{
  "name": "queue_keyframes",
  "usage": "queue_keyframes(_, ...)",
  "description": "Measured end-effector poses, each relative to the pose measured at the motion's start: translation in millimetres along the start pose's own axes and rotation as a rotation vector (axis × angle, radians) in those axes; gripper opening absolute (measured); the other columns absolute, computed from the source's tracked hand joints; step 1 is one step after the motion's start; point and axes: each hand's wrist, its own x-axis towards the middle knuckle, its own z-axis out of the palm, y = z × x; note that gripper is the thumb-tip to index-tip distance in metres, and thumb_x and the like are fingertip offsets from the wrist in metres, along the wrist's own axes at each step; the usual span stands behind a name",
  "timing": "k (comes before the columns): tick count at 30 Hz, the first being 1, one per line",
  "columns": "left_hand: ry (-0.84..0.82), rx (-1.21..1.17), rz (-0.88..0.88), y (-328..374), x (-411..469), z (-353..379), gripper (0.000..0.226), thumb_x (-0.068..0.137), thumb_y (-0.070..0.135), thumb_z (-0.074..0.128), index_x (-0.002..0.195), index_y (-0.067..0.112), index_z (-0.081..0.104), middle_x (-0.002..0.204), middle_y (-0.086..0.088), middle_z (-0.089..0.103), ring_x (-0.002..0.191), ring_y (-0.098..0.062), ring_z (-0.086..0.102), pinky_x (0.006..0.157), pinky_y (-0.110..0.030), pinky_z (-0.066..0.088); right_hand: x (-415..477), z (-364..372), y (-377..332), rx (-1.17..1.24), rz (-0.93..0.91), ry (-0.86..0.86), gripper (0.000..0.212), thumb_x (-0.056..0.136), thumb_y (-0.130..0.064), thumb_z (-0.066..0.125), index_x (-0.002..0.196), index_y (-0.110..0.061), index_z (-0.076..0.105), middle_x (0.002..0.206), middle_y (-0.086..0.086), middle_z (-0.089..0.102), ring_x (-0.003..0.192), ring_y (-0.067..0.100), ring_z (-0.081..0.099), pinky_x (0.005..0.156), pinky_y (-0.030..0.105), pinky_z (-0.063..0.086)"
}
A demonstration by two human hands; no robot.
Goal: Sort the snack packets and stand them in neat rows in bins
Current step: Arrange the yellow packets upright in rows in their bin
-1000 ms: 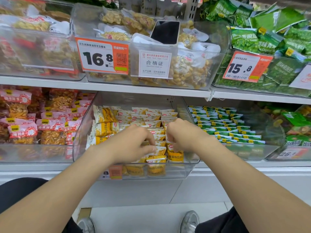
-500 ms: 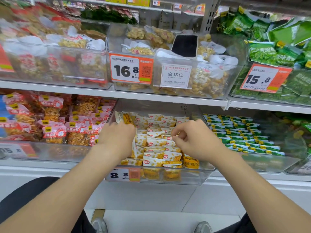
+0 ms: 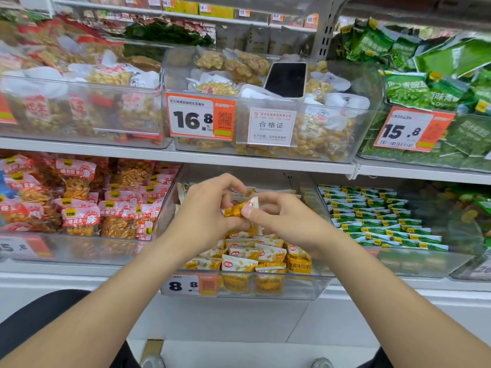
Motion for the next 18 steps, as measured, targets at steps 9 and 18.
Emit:
queue_keyframes(9, -0.231, -0.383, -0.19, 25, -4, 1, 0.02, 0.082, 0.037, 0.088, 0.097, 0.025, 0.083, 0.087, 0.007, 0.081, 0.078, -0.013, 0.078, 0.072, -0.033, 0.065, -23, -31, -8, 0.009, -0.201, 0.106, 0.014, 0.096, -0.023, 0.076, 0.11, -0.018, 0.077, 0.092, 0.001, 0.082, 0.086, 0.021, 0.079, 0.079, 0.037, 0.064)
queue_keyframes(18, -0.264, -0.209, -0.173, 21, -4, 36, 0.039, 0.072, 0.043, 0.095, 0.1, 0.031, 0.071, 0.091, 0.012, 0.078, 0.075, -0.003, 0.075, 0.07, -0.032, 0.062, -30, -63, 10, -0.506, -0.195, 0.108, 0.011, 0.094, -0.024, 0.079, 0.105, -0.025, 0.077, 0.091, -0.007, 0.08, 0.088, 0.011, 0.075, 0.083, 0.042, 0.062)
